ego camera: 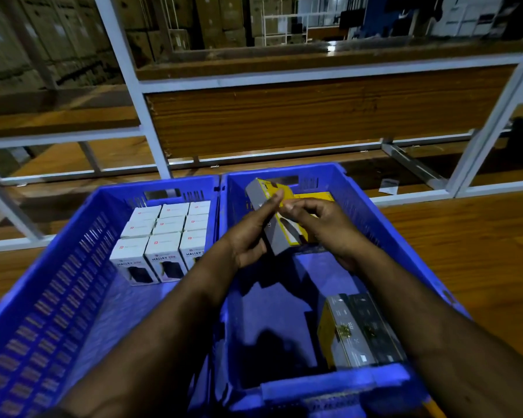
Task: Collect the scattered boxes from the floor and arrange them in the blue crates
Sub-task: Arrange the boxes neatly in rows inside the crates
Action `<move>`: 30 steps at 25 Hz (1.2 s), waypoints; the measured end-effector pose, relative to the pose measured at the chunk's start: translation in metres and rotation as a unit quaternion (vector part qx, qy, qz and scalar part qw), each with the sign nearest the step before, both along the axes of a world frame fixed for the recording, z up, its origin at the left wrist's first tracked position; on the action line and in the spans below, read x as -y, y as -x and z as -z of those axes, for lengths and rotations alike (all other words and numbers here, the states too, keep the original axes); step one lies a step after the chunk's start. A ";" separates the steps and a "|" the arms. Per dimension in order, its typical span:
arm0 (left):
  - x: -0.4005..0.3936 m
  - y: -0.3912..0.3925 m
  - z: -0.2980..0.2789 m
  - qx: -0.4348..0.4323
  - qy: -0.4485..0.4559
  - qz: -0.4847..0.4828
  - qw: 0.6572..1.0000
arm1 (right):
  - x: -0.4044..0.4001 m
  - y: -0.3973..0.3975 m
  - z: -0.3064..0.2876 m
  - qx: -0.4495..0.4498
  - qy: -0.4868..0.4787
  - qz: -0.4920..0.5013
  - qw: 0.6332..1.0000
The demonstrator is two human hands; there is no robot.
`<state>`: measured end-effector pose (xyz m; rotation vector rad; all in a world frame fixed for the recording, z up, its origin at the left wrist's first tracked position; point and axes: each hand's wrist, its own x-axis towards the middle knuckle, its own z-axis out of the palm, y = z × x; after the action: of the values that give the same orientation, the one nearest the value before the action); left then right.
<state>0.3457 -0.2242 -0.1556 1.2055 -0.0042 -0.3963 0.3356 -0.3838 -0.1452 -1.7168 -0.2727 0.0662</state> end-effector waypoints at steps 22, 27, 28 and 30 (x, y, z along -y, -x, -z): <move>0.008 0.007 -0.005 0.055 -0.129 -0.065 0.988 | 0.029 -0.024 -0.003 -0.233 -0.187 0.173 0.938; 0.009 0.010 -0.005 0.065 -0.104 -0.024 0.992 | 0.032 -0.029 0.000 -0.199 -0.160 0.171 0.952; 0.009 0.010 -0.003 0.061 -0.131 -0.020 0.989 | 0.034 -0.030 0.000 -0.193 -0.160 0.177 0.952; 0.008 0.009 0.006 0.034 -0.196 -0.002 0.980 | 0.037 -0.030 -0.001 -0.179 -0.159 0.228 0.944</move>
<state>0.3367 -0.2321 -0.1613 1.6070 0.0179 -0.3607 0.3656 -0.4205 -0.1442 -1.3757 0.3698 -0.0077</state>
